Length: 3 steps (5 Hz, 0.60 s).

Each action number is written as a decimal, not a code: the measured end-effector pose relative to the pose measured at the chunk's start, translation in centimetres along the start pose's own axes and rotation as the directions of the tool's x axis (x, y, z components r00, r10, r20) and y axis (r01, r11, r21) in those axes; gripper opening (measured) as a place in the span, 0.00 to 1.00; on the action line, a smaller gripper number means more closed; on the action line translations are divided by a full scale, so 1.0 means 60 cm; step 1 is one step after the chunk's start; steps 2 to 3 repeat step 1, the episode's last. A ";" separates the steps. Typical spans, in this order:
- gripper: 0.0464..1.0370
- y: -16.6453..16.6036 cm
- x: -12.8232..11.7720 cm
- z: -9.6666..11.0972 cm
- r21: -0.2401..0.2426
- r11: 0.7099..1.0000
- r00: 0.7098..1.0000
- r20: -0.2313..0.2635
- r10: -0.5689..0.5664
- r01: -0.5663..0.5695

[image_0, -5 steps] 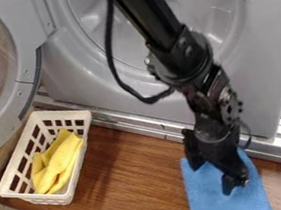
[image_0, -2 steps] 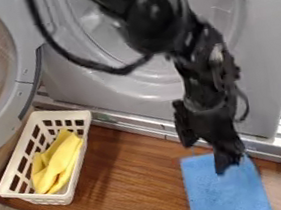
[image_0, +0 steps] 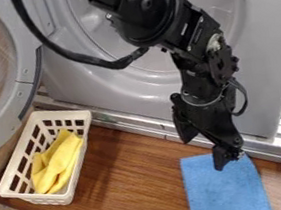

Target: Move the blue cloth to the right side of the table

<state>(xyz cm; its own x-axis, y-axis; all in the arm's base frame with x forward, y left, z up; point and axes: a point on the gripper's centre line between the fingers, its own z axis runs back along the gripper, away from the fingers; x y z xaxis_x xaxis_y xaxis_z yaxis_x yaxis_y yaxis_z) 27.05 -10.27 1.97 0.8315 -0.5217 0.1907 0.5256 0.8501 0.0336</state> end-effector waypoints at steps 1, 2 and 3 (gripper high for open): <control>0.96 0.000 0.000 -0.001 0.000 1.000 1.000 -0.002 0.000 0.000; 0.96 0.000 0.000 -0.001 0.000 1.000 1.000 -0.002 0.000 0.000; 0.96 0.000 0.000 -0.001 0.000 1.000 1.000 -0.002 0.000 0.000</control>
